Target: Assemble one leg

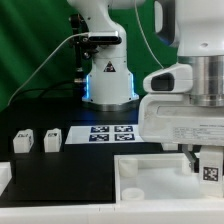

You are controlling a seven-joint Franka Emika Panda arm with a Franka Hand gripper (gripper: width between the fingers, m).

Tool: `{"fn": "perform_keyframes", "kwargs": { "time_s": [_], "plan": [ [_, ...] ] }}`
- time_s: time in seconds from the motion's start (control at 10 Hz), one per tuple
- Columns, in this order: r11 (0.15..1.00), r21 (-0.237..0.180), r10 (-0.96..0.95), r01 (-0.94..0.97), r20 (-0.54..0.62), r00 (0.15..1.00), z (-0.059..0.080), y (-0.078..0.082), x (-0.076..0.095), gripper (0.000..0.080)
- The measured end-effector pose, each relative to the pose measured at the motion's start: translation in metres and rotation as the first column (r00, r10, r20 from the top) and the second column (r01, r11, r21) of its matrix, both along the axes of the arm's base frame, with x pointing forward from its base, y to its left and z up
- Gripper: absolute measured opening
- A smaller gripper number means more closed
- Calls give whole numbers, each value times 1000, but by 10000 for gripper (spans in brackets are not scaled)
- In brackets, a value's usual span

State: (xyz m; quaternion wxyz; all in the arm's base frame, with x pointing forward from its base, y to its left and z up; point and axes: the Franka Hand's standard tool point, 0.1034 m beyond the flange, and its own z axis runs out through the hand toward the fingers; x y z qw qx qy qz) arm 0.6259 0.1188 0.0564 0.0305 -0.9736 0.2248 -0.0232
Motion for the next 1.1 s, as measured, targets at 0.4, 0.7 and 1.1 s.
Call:
{"fn": "perform_keyframes", "kwargs": {
  "time_s": [0.4,0.7,1.1],
  "plan": [
    [913,36,-406,407,-32,913,-1,3,0,273],
    [600,78,-789,796,-106,605,-2,3,2,273],
    [398,93,-902,912,-143,408,-2,6,3,346]
  ]
}}
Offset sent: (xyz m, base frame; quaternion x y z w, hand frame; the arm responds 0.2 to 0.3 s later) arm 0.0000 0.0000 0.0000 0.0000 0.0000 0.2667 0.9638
